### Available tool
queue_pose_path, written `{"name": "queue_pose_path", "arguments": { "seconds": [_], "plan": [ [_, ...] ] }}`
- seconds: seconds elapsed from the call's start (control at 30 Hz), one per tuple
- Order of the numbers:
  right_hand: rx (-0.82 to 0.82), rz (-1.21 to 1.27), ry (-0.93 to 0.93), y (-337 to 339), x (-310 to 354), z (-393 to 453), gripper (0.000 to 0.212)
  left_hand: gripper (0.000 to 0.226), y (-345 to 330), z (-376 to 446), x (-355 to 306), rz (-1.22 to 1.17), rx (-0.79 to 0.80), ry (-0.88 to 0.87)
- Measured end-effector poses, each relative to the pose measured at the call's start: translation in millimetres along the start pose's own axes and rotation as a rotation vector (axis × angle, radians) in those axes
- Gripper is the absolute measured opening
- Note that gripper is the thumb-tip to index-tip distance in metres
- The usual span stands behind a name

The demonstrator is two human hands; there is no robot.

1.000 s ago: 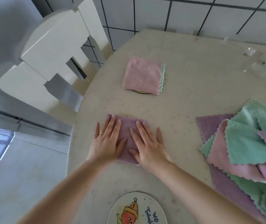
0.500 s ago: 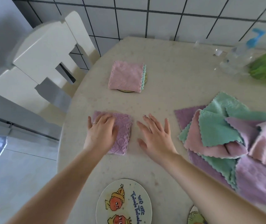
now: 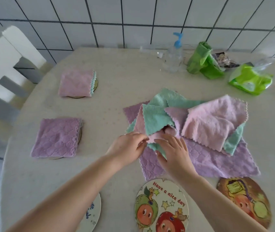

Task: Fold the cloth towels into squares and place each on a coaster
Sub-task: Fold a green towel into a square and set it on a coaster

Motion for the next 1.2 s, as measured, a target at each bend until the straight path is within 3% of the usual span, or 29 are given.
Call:
{"name": "queue_pose_path", "arguments": {
  "seconds": [0.13,0.23,0.4,0.63,0.77,0.9,1.07,1.2],
  "plan": [
    [-0.033,0.027,-0.023,33,-56,-19,0.035,0.023,-27,22,-46,-0.007,0.013,-0.003],
    [0.085,-0.024,-0.070,40,-102,-28,0.033,0.029,-50,40,-87,0.039,0.014,-0.083],
    [0.271,-0.156,-0.078,29,-160,-39,0.046,0.035,-119,67,-131,0.466,0.156,-0.262],
    [0.263,-0.114,-0.023,35,-180,-37,0.059,0.049,-149,85,-131,0.675,0.216,-0.152],
    [0.162,0.007,-0.066,58,-191,-31,0.060,0.050,-122,91,-150,0.480,0.031,-0.184],
    [0.004,-0.070,0.013,90,-198,-19,0.062,0.056,-93,106,-160,0.260,-0.102,-0.131],
    [-0.184,-0.172,0.092,135,-209,0,0.070,0.035,-56,127,-179,0.144,-0.285,-0.187],
    [-0.251,-0.103,0.156,175,-212,9,0.033,0.025,-17,125,-191,0.172,-0.374,-0.232]
  ]
}}
Point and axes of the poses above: each hand's wrist, its own z-axis towards the middle knuckle, its own y-axis out of the back of the hand, x = y × z, the point moved 9 cm from there along z, towards the middle knuckle
